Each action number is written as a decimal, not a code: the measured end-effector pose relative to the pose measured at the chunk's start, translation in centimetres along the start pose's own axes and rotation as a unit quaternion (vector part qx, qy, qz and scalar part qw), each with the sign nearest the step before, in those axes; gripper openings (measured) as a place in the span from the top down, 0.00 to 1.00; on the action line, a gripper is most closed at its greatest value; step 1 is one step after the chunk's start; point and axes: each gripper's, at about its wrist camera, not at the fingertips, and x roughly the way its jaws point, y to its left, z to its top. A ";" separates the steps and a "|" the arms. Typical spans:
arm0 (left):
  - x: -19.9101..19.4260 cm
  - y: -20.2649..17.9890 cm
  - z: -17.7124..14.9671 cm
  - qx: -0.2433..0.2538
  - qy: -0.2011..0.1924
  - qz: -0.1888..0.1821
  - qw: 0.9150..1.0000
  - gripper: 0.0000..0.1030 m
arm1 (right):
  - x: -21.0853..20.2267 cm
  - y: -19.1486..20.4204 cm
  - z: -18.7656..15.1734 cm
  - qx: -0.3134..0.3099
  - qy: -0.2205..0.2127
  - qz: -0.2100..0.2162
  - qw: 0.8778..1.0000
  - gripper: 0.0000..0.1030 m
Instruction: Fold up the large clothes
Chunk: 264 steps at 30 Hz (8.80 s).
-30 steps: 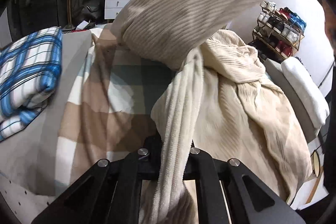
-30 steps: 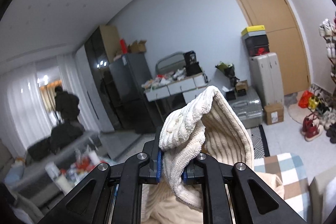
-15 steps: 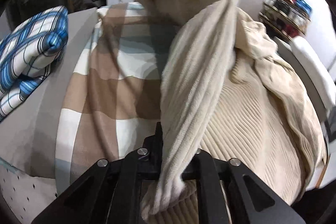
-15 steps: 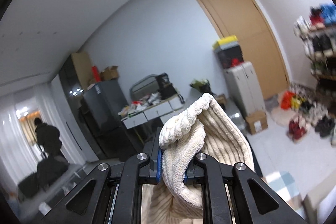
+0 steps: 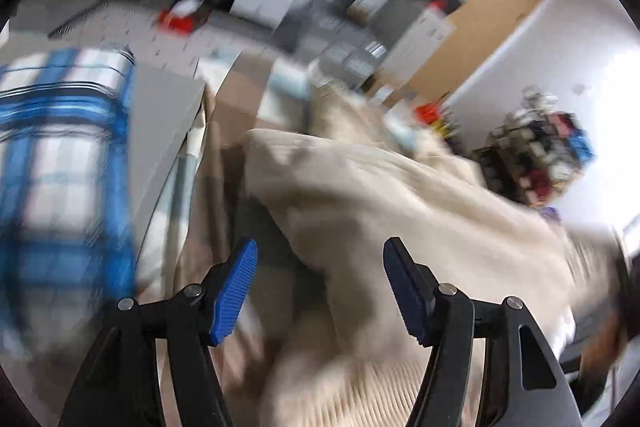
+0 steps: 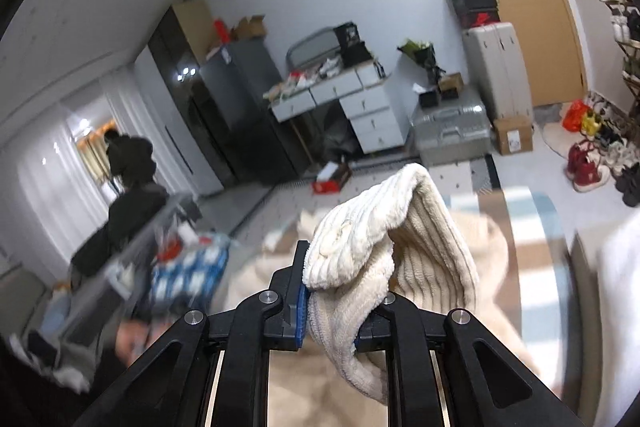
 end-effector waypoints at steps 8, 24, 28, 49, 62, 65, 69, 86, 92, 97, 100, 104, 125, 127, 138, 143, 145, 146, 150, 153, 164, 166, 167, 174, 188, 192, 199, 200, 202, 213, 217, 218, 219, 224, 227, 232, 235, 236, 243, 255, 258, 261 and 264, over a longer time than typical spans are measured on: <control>7.8 1.9 4.5 -0.108 0.082 -0.034 0.990 0.70 | 0.3 -0.1 -7.0 0.001 0.067 0.047 0.997 0.85; -2.2 -5.0 10.9 0.051 -0.112 0.006 0.992 0.99 | 10.6 -2.8 -11.0 0.049 0.173 0.038 0.983 0.85; 3.4 -3.9 11.4 0.111 -0.100 0.144 0.978 0.99 | 12.2 -3.0 -11.2 0.063 0.187 0.038 0.980 0.85; 4.7 -3.1 2.5 0.118 -0.013 0.074 0.990 0.44 | 17.3 -15.4 0.4 0.115 0.147 -0.174 0.967 0.77; 7.6 -3.4 -3.8 0.212 -0.021 0.161 0.964 0.98 | 13.4 -13.1 2.7 0.087 0.058 -0.095 0.990 0.85; 7.3 -1.1 -3.5 0.190 -0.012 0.172 0.966 0.98 | 12.4 -11.3 4.3 0.059 0.010 -0.070 0.996 0.85; 9.1 -0.1 -4.4 0.183 0.014 0.190 0.964 0.98 | 17.2 -13.0 4.5 0.070 0.057 -0.110 0.990 0.83; 12.0 -7.6 -3.3 0.203 0.038 0.059 0.977 0.57 | 12.0 -14.8 -2.2 0.074 0.112 -0.188 0.973 0.37; 17.0 -3.1 -2.1 0.114 0.058 0.129 0.983 0.57 | 10.5 -16.5 -4.7 0.042 0.164 -0.242 0.956 0.37; 16.6 -2.2 -2.8 0.146 0.040 0.150 0.977 0.57 | 11.7 -18.5 -6.7 0.072 0.193 -0.194 0.959 0.37; 17.0 -2.5 -3.4 0.166 0.034 0.169 0.971 0.57 | 13.3 -17.2 -7.2 0.034 0.187 -0.203 0.960 0.89; 16.9 -2.6 -4.6 0.197 0.021 0.188 0.962 0.57 | 11.8 -15.9 -8.2 0.039 0.195 -0.188 0.962 0.95; 15.8 -21.2 1.1 0.320 0.000 -0.028 0.947 0.48 | 5.2 -13.6 -10.0 0.071 0.146 -0.195 0.967 0.53; 19.0 -24.7 1.1 0.329 0.029 -0.047 0.943 0.48 | 5.7 -13.4 -10.0 0.068 0.148 -0.197 0.967 0.49; 30.7 -33.3 -5.5 0.494 0.148 0.070 0.854 0.48 | 4.4 -14.3 -10.6 0.063 0.157 -0.192 0.967 0.49; 31.0 -33.8 -5.2 0.510 0.162 0.072 0.842 0.62 | 5.5 -14.5 -10.7 0.051 0.168 -0.184 0.967 0.49; 30.6 -33.8 -5.7 0.514 0.172 0.046 0.839 0.95 | 6.5 -14.3 -10.6 0.039 0.176 -0.186 0.966 0.49; 29.8 -33.9 -6.0 0.518 0.164 0.044 0.838 0.96 | 7.1 -14.3 -10.6 0.033 0.180 -0.186 0.965 0.52; 26.1 -34.0 -4.3 0.488 0.099 0.019 0.867 0.99 | 7.6 -13.7 -10.9 0.006 0.180 -0.198 0.964 0.90; 23.4 -33.5 -1.5 0.433 0.068 -0.026 0.898 1.00 | 4.6 -13.9 -10.5 0.042 0.124 -0.175 0.976 0.94; 25.2 -30.9 2.6 0.334 0.048 -0.012 0.941 1.00 | 2.5 -15.9 -11.8 0.137 0.104 -0.273 0.947 0.64; 24.9 -31.0 1.7 0.341 0.053 -0.017 0.938 1.00 | 1.8 -15.1 -11.5 0.117 0.090 -0.258 0.955 0.51; 24.5 -31.2 1.3 0.346 0.057 -0.027 0.936 1.00 | 1.6 -14.8 -11.0 0.105 0.089 -0.256 0.957 0.48; 20.7 -33.9 -4.4 0.420 0.101 -0.094 0.897 0.47 | 5.8 -12.9 -10.2 0.019 0.131 -0.194 0.972 0.48; 21.9 -29.7 -3.4 0.431 0.050 -0.003 0.901 0.46 | 1.2 -16.4 -10.2 0.140 0.013 -0.198 0.970 0.93; 22.6 -27.2 -4.1 0.431 0.066 0.033 0.899 0.46 | 3.9 -18.1 -12.1 0.168 0.091 -0.242 0.951 0.85; 20.9 -28.0 -5.1 0.435 0.098 -0.038 0.894 0.46 | 0.1 -15.1 -11.3 0.174 0.021 -0.226 0.958 0.58; 21.0 -28.6 -5.2 0.431 0.107 -0.052 0.894 0.46 | 0.4 -15.4 -10.9 0.175 0.021 -0.219 0.960 0.58; 21.3 -30.2 -5.4 0.415 0.122 -0.093 0.897 0.46 | 0.4 -15.5 -10.2 0.180 0.025 -0.216 0.959 0.58; 24.2 -32.5 -7.7 0.426 0.135 -0.103 0.889 0.86 | 0.0 -14.5 -8.7 0.158 0.040 -0.222 0.961 0.58; 19.2 -29.9 -4.5 0.386 0.093 -0.140 0.907 0.94 | 0.2 -13.0 -8.4 0.141 0.043 -0.210 0.967 0.58; 17.9 -29.1 -3.5 0.373 0.085 -0.153 0.911 0.94 | 0.7 -12.1 -8.3 0.129 0.047 -0.201 0.970 0.58; 16.6 -28.4 -2.4 0.360 0.077 -0.166 0.915 0.94 | 1.1 -11.5 -8.2 0.120 0.051 -0.196 0.972 0.58; 9.6 -23.8 2.5 0.310 0.014 -0.190 0.932 0.94 | 3.9 -11.1 -8.7 0.165 0.070 -0.161 0.971 0.56; 8.1 -22.6 3.4 0.305 -0.004 -0.182 0.935 0.94 | 4.0 -14.6 -10.0 0.283 0.044 -0.131 0.949 0.55; 8.2 -22.2 3.0 0.305 -0.002 -0.182 0.935 0.94 | 5.7 -19.5 -11.1 0.427 -0.003 -0.087 0.900 0.69; 8.3 -22.2 3.2 0.308 -0.004 -0.185 0.933 0.94 | 4.9 -18.2 -9.0 0.381 -0.024 -0.109 0.918 0.95; 8.1 -21.9 3.3 0.310 -0.007 -0.185 0.932 0.94 | 3.2 -16.4 -7.9 0.332 -0.066 -0.110 0.934 0.95; 7.0 -20.8 5.1 0.298 -0.024 -0.181 0.937 0.94 | 2.8 -19.6 -8.0 0.308 -0.018 -0.294 0.905 0.95; 6.2 -20.1 6.1 0.290 -0.037 -0.174 0.940 0.94 | 3.0 -10.9 -4.5 0.107 -0.005 -0.266 0.958 0.51; 6.1 -20.3 5.5 0.299 -0.036 -0.172 0.938 0.94 | 5.2 -13.5 -2.3 0.144 0.002 -0.275 0.951 0.51; 6.0 -20.1 5.3 0.309 -0.036 -0.170 0.935 0.94 | 7.3 -18.5 -1.2 0.240 0.036 -0.257 0.936 0.51; 6.4 -20.4 5.2 0.316 -0.034 -0.170 0.933 0.94 | 10.3 -21.7 -1.1 0.286 0.068 -0.226 0.929 0.63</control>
